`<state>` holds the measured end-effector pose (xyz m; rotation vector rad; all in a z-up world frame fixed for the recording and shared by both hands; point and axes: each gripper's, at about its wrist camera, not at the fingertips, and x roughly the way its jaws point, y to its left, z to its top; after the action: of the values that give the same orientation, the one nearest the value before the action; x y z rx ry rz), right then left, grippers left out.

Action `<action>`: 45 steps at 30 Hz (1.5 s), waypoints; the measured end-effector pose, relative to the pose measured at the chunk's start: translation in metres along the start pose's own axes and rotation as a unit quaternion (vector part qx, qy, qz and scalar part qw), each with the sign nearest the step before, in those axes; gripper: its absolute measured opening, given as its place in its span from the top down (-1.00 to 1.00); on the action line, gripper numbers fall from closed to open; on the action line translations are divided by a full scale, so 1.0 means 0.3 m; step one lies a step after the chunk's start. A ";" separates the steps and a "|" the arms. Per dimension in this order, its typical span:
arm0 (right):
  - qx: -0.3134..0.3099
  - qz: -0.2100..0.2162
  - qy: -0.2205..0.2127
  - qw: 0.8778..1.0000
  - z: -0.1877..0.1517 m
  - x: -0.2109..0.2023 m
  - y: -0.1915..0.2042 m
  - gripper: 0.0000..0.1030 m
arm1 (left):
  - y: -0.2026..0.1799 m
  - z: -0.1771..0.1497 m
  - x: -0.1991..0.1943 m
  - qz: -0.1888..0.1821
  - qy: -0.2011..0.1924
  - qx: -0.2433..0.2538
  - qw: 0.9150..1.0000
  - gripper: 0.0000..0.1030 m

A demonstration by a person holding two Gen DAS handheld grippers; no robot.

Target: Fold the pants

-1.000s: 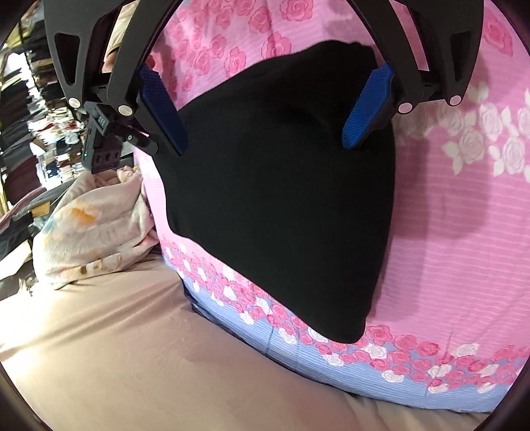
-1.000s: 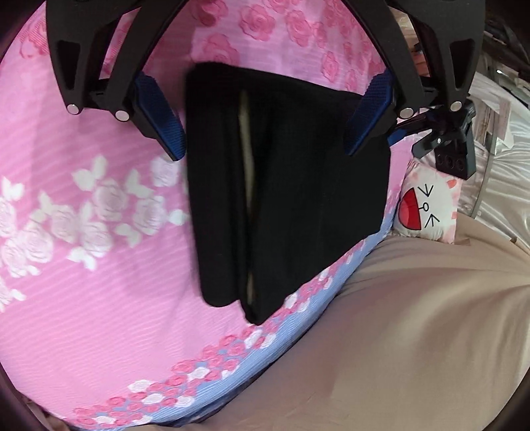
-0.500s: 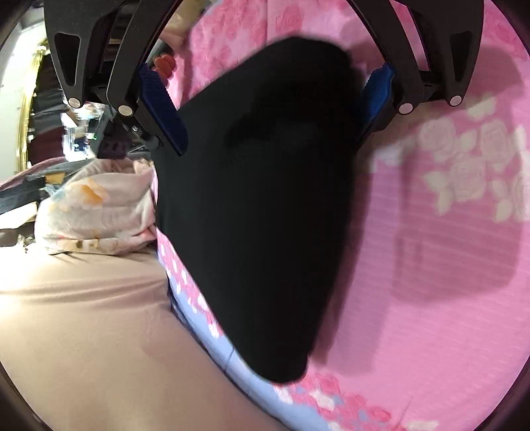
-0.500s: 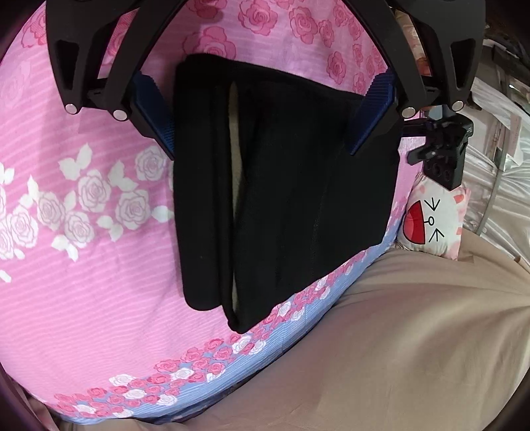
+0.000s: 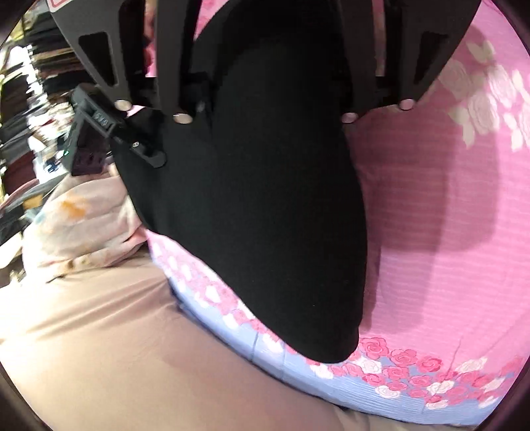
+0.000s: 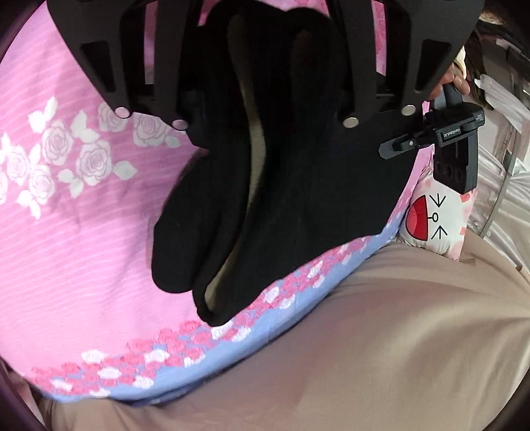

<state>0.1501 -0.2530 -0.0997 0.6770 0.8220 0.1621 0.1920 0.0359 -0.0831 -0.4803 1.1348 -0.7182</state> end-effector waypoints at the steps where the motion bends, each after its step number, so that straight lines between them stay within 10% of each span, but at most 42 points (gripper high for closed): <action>1: -0.003 0.003 -0.006 1.000 -0.003 -0.021 0.019 0.18 | -0.016 -0.006 -0.017 0.001 -0.008 0.008 1.000 0.33; 10: -0.036 0.034 -0.028 0.998 -0.149 -0.303 0.147 0.21 | -0.142 -0.184 -0.242 -0.042 0.007 0.031 0.999 0.36; 16: 0.005 -0.009 0.023 1.000 -0.367 -0.252 0.041 0.20 | -0.098 -0.361 -0.183 0.022 0.039 0.030 0.999 0.33; 23: -0.005 -0.014 0.000 1.000 -0.365 -0.266 0.068 0.22 | -0.186 -0.367 -0.196 0.093 0.002 0.081 0.992 0.36; 29: -0.065 -0.001 -0.069 0.996 -0.257 -0.418 0.202 0.24 | -0.358 -0.312 -0.340 0.078 -0.073 0.150 0.983 0.38; 36: -0.146 0.024 -0.164 0.975 -0.007 -0.536 0.374 0.24 | -0.532 -0.128 -0.514 0.067 -0.190 0.230 0.952 0.37; 45: -0.128 0.038 -0.152 0.979 0.380 -0.220 0.289 0.24 | -0.404 0.242 -0.324 0.098 -0.217 0.232 0.943 0.34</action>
<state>0.1978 -0.2670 0.0498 0.4739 0.4720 0.2231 0.2037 0.0228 0.0874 -0.1083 0.5605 -0.6387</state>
